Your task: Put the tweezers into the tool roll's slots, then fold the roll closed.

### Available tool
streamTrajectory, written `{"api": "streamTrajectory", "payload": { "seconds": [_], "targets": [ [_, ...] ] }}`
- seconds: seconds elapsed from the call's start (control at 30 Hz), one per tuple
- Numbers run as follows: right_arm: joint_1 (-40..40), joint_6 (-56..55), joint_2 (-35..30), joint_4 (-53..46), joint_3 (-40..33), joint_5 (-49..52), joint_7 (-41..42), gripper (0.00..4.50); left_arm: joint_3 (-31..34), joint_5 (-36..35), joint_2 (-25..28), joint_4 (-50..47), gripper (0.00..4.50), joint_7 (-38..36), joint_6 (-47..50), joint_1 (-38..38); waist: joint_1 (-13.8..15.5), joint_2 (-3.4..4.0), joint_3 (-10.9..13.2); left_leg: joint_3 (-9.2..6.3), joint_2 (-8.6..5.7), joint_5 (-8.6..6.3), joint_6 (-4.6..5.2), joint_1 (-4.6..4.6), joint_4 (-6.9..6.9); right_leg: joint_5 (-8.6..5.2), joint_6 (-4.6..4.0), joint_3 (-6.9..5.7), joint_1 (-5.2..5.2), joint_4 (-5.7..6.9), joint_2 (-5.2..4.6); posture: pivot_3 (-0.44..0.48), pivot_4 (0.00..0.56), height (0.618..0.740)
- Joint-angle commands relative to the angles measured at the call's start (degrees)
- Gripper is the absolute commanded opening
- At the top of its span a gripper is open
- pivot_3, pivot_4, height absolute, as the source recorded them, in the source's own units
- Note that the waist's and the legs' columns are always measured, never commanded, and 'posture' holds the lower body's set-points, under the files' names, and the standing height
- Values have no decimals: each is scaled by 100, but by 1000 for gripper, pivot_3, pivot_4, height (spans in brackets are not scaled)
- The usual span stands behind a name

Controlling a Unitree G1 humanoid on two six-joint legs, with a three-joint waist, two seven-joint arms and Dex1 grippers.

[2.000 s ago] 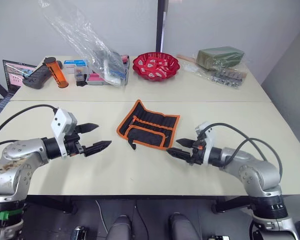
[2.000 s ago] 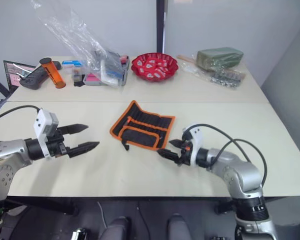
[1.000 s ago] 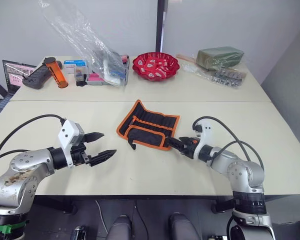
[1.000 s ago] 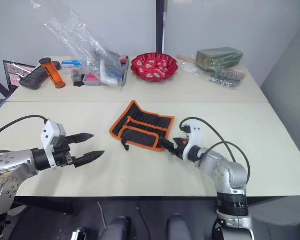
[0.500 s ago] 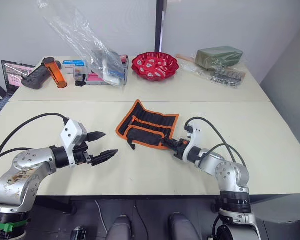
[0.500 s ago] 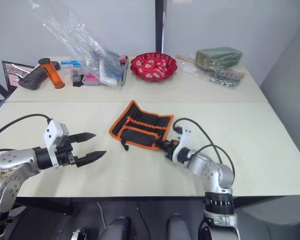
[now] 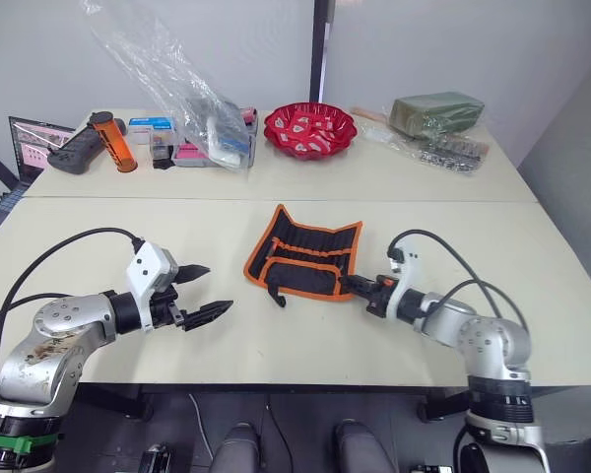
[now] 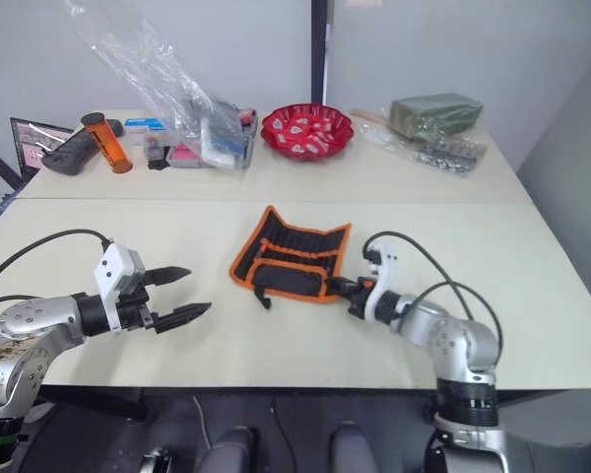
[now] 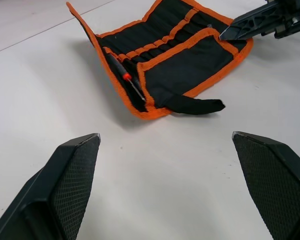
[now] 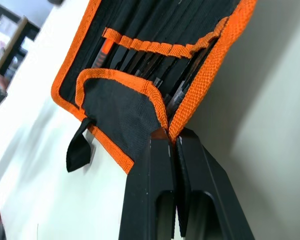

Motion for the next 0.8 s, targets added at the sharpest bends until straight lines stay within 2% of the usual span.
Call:
{"api": "streamTrajectory", "payload": {
  "seconds": [0.03, 0.13, 0.27, 0.37, 0.47, 0.67, 0.8],
  "targets": [
    [-176, 179, -250, -93, -96, 140, 163, 16, 2, 10, 5, -43, 4500, -39, -121, -35, -1, 0, 0, 0, 0, 0, 0, -1, 0, 0, 0, 0, 0, 0, 0, 0, 150, 740],
    [-358, 288, -406, -213, 90, 208, 341, 16, -58, 13, -48, -95, 4500, -14, -118, -17, -15, 0, 0, 1, 0, 0, 0, -1, 0, 0, 1, 1, -1, 0, 0, 0, 150, 740],
    [-586, 671, -113, -153, -106, 460, 56, 16, -108, 16, -81, -134, 4500, 3, -105, -24, -15, 0, 0, 2, 2, 0, 0, 0, -1, 0, 0, 1, -1, 0, 3, 0, 150, 740],
    [-516, 875, 19, -51, -232, 463, -134, 856, -112, 9, -78, -130, 4500, 3, -99, -42, -5, 0, 0, 2, 1, 0, 0, -2, 0, 0, 0, 1, -1, 1, 1, 0, 150, 740],
    [-483, 971, 104, -21, -374, 504, -274, 1907, -117, 6, -62, -125, 4500, -8, -96, -51, 20, 0, 0, 2, -2, 0, 0, -6, 4, 0, 0, 0, -1, 0, -2, 0, 150, 740],
    [-541, 1249, 479, 138, -1191, 914, -673, 1907, -153, 35, -24, -76, 4500, -58, -109, -106, 1, 1, 1, 2, 0, 0, 0, -4, 1, 0, 0, 1, -2, 1, 0, 0, 150, 740],
    [-556, 1328, 650, 292, -1441, 1038, -850, 1907, -203, 73, -13, -10, 4500, -94, -120, -196, -3, 1, 1, 2, 0, 0, 1, -4, 1, 0, 0, 1, -2, 1, 1, 0, 150, 740]
  ]
}}
